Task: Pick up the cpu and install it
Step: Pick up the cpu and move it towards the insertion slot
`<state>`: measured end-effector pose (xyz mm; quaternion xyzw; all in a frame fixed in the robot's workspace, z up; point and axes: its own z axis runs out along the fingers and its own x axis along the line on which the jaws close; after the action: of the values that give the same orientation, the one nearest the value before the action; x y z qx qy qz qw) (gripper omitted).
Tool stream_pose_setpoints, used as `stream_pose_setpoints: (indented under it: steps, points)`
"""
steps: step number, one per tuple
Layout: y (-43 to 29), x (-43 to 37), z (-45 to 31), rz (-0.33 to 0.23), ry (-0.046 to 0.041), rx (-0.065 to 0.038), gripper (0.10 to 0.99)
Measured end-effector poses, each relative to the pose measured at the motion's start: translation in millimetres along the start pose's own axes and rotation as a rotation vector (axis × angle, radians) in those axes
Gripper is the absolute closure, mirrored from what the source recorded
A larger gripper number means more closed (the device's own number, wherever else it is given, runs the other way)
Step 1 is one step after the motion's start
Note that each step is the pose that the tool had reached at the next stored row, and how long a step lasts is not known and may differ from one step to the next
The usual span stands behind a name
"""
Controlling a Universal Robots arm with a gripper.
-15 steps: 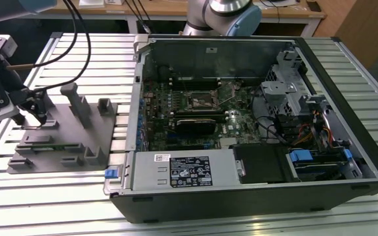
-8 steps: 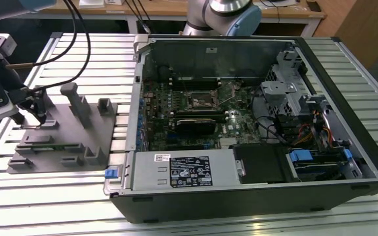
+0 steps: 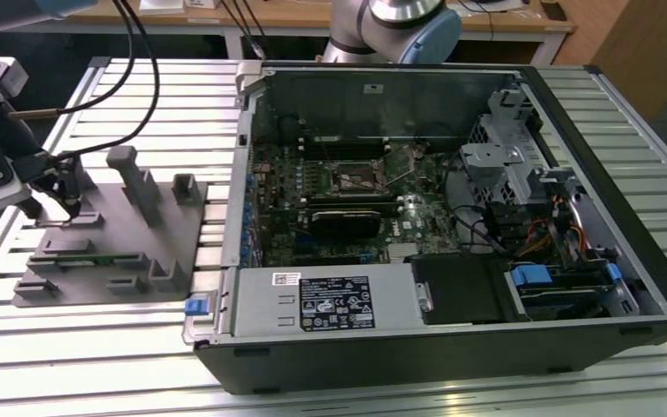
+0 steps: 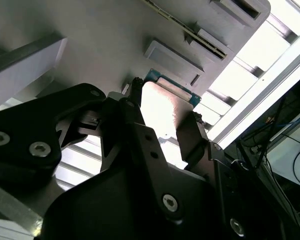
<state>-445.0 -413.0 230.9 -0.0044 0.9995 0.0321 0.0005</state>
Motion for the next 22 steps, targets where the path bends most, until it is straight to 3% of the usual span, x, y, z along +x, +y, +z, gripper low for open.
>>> stream_pose_setpoints:
  steps: [22]
  points:
    - [1.3,0.0,-8.5,0.000,-0.0002,0.000,0.557]
